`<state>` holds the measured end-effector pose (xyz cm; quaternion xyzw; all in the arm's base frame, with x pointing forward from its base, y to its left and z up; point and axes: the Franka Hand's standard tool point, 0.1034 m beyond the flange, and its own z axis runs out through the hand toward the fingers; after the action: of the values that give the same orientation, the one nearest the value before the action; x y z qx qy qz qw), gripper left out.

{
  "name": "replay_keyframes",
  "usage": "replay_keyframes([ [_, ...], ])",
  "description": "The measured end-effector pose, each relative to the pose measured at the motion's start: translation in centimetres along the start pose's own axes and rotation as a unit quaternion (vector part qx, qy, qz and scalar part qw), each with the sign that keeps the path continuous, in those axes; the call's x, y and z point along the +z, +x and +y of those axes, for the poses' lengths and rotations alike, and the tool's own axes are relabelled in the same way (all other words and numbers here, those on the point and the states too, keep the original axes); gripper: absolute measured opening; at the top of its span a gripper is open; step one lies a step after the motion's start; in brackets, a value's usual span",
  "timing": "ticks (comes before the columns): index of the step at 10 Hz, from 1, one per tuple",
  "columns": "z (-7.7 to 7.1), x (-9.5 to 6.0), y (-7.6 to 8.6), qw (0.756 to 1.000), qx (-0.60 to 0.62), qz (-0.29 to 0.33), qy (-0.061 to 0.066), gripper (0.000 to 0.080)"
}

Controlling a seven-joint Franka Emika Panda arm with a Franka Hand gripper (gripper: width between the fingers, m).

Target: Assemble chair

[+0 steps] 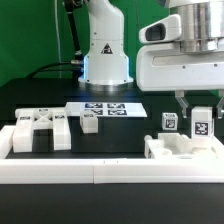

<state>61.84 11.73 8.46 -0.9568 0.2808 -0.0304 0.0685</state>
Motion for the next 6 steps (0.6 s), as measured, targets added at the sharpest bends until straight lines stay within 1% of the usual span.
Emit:
replay_keyframes([
  [1, -0.26, 0.06, -0.2, 0.999, 0.054, 0.001, 0.001, 0.0289],
  [3, -0.54, 0.12, -0.18, 0.99, 0.144, 0.007, 0.009, 0.029],
  [5, -0.5, 0.14, -0.1, 0.974, 0.225, 0.003, 0.013, 0.029],
  [6, -0.57, 0.15, -0.17, 0.965, 0.263, 0.003, 0.013, 0.029],
])
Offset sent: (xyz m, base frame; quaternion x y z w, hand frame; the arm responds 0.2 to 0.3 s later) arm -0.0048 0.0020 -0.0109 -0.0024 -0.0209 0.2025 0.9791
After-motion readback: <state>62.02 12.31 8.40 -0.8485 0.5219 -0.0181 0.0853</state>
